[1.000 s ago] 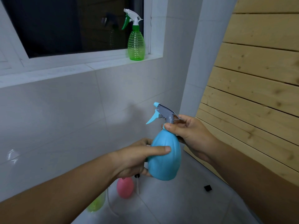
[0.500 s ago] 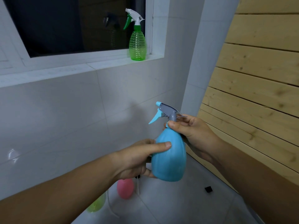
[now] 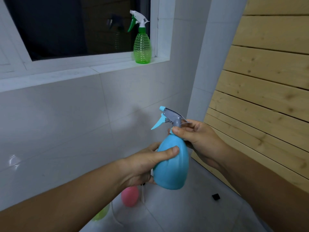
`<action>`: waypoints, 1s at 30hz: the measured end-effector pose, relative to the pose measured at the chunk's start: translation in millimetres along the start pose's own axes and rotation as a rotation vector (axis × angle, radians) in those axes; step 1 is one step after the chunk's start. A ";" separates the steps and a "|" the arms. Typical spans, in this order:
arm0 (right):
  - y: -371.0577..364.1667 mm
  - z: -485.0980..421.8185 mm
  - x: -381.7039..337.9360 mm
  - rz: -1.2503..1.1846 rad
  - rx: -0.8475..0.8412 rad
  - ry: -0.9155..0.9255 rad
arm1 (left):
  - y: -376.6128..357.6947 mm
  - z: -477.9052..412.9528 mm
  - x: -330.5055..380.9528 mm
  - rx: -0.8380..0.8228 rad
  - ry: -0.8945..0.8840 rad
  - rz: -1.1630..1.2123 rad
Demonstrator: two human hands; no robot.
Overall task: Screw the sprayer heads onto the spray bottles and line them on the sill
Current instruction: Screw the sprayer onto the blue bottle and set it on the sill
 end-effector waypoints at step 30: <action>0.1 -0.4 5.9 0.182 0.011 0.067 | 4.4 13.1 32.9 0.227 -0.217 -0.017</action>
Point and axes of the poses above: each hand's wrist, its own z-axis away from the middle knuckle, its own y-axis out of the back of the hand, x = y × z, the point moved 1 cm from there along -z, towards the middle knuckle, and after that the axes turned 11 degrees about z, right-handed, at the moved point
